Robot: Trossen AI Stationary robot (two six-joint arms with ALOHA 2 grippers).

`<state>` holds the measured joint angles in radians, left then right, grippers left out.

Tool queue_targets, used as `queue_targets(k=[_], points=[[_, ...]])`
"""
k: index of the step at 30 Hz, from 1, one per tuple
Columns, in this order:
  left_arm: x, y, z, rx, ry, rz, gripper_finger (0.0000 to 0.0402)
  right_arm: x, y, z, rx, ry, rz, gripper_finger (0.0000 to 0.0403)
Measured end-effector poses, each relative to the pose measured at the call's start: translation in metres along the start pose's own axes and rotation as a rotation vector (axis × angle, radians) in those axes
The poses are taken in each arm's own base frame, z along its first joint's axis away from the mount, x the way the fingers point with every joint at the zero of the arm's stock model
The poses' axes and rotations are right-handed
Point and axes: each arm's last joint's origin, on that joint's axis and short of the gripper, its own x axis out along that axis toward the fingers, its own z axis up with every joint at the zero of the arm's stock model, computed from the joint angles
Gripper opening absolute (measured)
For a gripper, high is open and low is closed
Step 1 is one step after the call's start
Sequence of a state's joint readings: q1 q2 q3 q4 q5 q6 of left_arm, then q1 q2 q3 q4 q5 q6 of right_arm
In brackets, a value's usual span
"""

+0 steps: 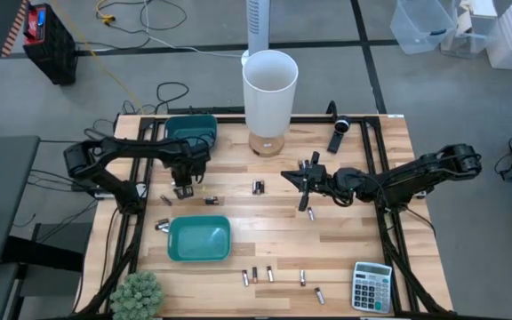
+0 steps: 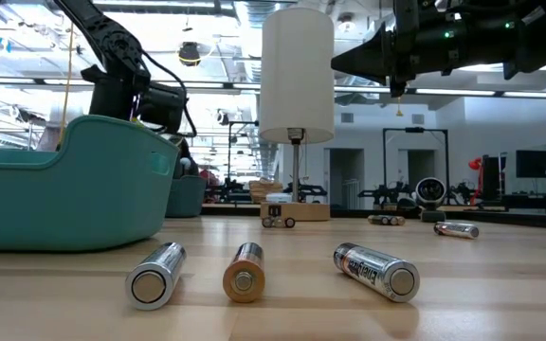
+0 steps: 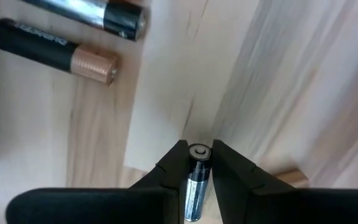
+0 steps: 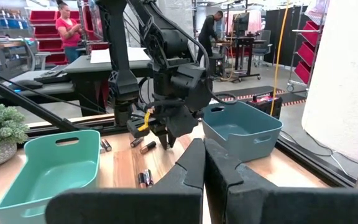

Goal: Sort batteries
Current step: Put the silver battery into the green bin

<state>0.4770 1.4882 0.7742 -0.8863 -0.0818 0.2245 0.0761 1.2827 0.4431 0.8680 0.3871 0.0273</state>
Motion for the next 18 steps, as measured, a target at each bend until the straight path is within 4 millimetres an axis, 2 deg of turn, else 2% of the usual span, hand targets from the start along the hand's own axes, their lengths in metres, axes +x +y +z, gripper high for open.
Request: queue_targets(k=[7,18], points=[[-0.026,-0.001,-0.008,0.013,-0.147,-0.013,0.0051,0.000,0.000,0.000,0.000,0.000,0.000,0.0020],[-0.082,-0.008,-0.024,0.101,-0.619,-0.165,0.0051,0.000,0.000,0.000,0.000,0.000,0.000,0.0020]])
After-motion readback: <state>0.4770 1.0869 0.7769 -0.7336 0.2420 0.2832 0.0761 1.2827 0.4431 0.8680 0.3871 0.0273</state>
